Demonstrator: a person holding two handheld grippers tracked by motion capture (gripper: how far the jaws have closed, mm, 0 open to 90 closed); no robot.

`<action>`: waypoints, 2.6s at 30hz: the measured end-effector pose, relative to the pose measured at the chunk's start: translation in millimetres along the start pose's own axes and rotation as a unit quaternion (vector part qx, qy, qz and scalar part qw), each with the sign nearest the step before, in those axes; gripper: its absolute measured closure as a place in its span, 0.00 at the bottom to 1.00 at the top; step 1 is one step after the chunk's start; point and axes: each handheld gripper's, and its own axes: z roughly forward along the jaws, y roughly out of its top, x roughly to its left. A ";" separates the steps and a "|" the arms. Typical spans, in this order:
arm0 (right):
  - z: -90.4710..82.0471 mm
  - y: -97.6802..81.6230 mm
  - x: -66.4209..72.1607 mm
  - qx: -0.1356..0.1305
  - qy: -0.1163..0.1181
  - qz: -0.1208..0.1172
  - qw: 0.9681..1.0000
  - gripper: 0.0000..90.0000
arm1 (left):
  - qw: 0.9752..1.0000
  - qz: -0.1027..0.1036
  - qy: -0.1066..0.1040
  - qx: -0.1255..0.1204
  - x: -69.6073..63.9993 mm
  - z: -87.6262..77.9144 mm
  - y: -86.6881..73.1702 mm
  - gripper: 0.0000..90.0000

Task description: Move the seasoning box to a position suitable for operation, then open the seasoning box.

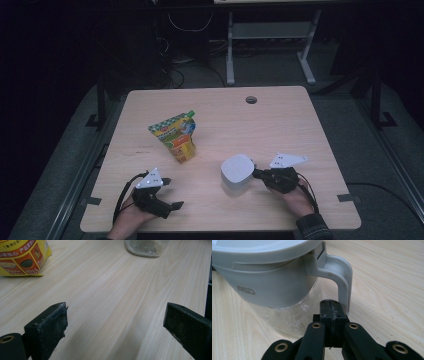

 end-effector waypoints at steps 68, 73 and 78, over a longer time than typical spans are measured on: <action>-39.0 -30.7 -20.1 -0.017 -0.075 0.053 0.996 0.35 | 0.996 0.047 -0.050 -0.048 -28.7 36.3 87.3 0.00; -39.5 -30.4 -20.6 -0.017 -0.077 0.055 0.995 0.35 | 0.996 0.057 -0.056 -0.048 -32.9 43.4 94.8 0.00; -40.0 -30.7 -21.0 -0.017 -0.077 0.055 0.995 0.35 | 0.995 0.064 -0.058 -0.049 -34.2 48.1 100.2 0.00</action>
